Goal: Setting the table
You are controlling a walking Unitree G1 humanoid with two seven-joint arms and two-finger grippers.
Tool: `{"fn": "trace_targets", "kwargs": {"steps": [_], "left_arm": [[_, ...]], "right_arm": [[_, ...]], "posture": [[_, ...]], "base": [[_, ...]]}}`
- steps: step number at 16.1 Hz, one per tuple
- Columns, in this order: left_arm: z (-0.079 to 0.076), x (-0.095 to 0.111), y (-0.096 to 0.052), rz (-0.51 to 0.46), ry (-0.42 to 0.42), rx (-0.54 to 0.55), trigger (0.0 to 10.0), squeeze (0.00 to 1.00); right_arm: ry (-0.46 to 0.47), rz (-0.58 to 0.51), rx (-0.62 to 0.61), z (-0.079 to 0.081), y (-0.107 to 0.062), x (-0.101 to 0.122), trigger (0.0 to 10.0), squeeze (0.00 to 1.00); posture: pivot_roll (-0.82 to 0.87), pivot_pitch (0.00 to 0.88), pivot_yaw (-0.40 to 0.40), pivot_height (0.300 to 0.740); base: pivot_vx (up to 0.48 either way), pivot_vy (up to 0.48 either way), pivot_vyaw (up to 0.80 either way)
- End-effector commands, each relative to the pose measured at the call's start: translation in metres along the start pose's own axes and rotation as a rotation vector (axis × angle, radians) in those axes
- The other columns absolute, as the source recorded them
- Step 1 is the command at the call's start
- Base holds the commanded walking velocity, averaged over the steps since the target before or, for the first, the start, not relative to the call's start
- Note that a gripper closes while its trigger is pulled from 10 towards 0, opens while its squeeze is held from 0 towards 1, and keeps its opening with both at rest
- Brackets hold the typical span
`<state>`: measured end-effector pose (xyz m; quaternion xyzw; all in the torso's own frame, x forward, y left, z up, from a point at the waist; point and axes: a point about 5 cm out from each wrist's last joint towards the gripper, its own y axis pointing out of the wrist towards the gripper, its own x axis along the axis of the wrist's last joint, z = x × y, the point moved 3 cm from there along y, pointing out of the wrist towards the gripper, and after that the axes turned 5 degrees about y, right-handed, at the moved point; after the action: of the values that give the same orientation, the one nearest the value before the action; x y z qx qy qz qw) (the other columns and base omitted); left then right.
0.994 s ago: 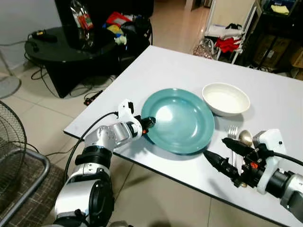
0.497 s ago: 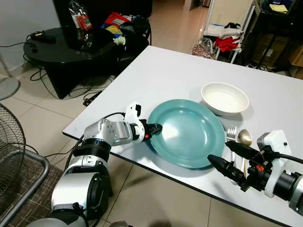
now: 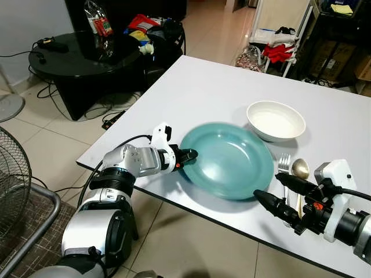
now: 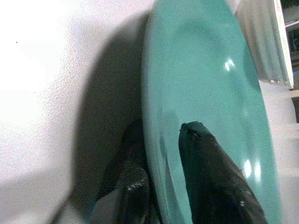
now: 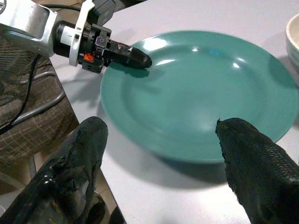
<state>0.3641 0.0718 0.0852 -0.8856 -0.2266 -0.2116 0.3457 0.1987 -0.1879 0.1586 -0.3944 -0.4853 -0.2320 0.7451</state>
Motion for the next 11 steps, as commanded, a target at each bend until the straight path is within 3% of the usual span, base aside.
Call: {"fn": "trace_targets", "kwargs": {"steps": [1,4,5,6,8,11], "left_arm": [[-0.002,0.003,0.000,0.007,0.020,0.003,10.0,1.00],[0.009,0.017,-0.010,-0.054,0.110,0.037,10.0,1.00],[0.014,0.020,-0.015,-0.068,0.121,0.037,10.0,0.53],[0.021,0.026,-0.024,-0.100,0.138,0.034,10.0,0.00],[0.027,0.033,-0.035,-0.140,0.181,0.031,10.0,0.00],[0.012,0.059,-0.074,-0.369,0.492,0.038,10.0,0.00]], "right_arm": [[-0.018,-0.001,0.011,0.002,-0.001,0.003,10.0,0.00],[-0.015,-0.017,0.006,0.001,-0.001,0.007,10.0,0.00],[-0.012,-0.026,0.008,0.002,-0.001,0.008,10.0,0.00],[-0.001,-0.051,0.011,0.003,-0.001,0.011,10.0,0.00],[0.008,-0.079,0.012,0.004,0.001,0.014,10.0,0.00],[-0.039,-0.261,-0.122,-0.001,0.018,0.035,10.0,0.00]], "posture": [[-0.05,0.000,0.016,0.740],[-0.05,0.000,0.017,0.740],[-0.05,0.000,0.019,0.740],[-0.05,0.000,0.020,0.740],[-0.05,0.000,0.021,0.740],[-0.04,0.000,0.031,0.740]], "base": [[0.000,0.000,0.00],[0.000,0.000,0.00],[0.000,0.000,0.00],[0.000,0.000,0.00],[0.000,0.000,0.00],[0.000,0.000,0.00]]}}
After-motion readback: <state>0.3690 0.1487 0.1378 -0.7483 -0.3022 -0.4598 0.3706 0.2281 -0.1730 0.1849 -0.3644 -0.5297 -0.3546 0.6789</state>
